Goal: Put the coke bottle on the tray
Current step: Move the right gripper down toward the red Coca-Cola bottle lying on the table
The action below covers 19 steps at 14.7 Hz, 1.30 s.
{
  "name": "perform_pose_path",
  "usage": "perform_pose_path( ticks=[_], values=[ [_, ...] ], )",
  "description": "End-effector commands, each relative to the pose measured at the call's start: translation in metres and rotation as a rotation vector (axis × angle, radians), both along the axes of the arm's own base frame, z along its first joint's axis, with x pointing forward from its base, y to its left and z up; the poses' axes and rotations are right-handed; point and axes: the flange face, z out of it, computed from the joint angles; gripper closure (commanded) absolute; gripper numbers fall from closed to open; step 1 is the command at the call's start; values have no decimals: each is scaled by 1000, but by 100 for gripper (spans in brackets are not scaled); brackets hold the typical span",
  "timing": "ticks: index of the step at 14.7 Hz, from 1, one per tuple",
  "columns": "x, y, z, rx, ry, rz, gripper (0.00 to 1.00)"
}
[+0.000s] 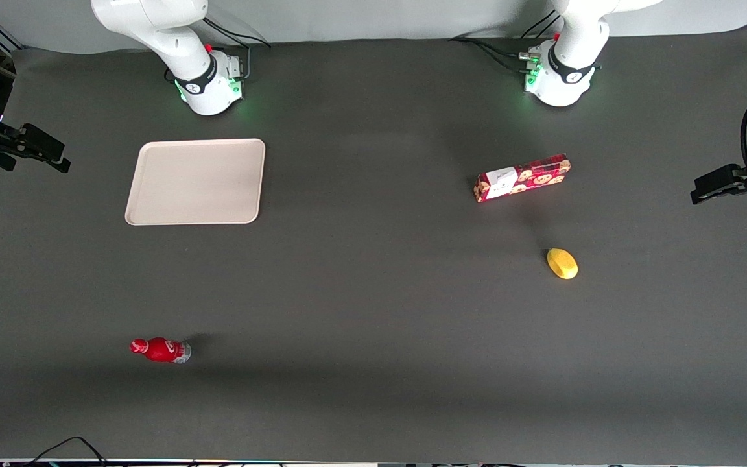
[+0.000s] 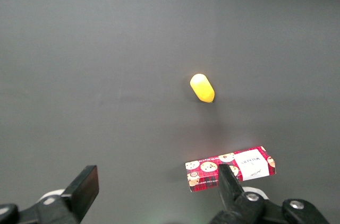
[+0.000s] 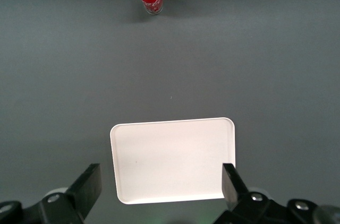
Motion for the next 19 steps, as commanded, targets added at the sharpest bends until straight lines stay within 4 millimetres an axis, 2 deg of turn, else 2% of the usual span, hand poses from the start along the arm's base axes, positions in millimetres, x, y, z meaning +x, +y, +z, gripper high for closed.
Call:
perform_pose_path(
  ticks=[1,4,6,10,13,16,19],
  values=[
    [4,4,1,-22,-4,-27,0],
    [7,4,-2,-15,2,-51,0],
    [18,9,0,-19,-7,-31,0],
    [73,20,-3,-35,-30,26,0],
    [117,26,-32,-50,-15,86,0],
    [169,39,-81,-27,-27,146,0],
    [209,45,-126,-46,-84,231,0]
  ],
)
